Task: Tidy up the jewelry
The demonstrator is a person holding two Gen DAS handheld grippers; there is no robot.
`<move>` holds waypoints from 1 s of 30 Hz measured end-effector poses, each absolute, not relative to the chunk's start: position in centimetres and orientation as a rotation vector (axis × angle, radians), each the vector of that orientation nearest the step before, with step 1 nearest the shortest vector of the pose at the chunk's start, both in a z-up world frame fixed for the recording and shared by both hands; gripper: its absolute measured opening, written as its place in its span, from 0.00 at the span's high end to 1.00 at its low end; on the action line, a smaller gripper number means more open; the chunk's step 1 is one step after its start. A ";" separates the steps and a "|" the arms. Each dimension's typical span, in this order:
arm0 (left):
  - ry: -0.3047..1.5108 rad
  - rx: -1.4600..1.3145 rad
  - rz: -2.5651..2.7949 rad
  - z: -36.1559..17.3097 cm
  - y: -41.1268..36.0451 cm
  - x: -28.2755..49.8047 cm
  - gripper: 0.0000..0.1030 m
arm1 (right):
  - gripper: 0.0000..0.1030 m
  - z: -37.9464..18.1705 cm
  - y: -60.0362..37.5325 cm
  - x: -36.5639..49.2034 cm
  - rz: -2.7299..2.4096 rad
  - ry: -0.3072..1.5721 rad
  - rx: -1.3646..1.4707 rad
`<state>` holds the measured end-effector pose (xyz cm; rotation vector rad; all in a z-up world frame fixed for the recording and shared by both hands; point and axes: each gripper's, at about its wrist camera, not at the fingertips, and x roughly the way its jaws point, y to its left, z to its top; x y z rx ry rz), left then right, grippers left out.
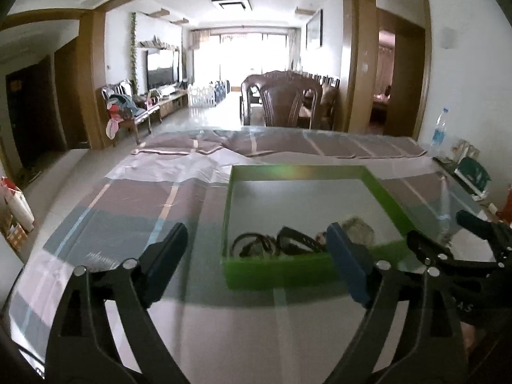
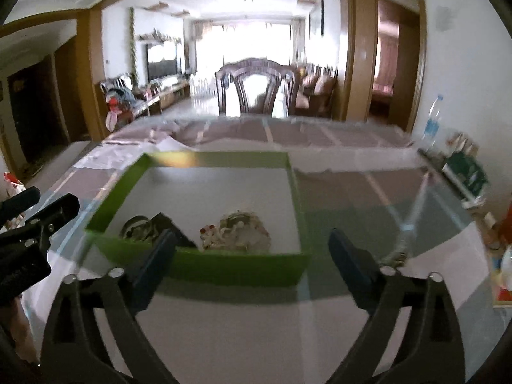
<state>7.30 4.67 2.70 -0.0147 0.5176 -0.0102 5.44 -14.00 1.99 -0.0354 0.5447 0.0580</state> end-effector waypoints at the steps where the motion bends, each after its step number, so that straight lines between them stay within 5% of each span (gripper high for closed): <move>1: 0.499 -0.018 -0.003 2.9 4.6 5.5 0.13 | 0.03 2.2 -14.1 4.0 0.054 0.523 -0.042; 7: 0.418 0.017 0.026 3.9 3.7 -0.7 0.05 | 0.03 2.8 -14.0 -1.2 0.051 0.479 -0.044; 30: 0.407 0.026 -0.003 3.8 3.3 -4.9 0.04 | 0.03 2.9 -12.9 -5.9 0.002 0.431 -0.097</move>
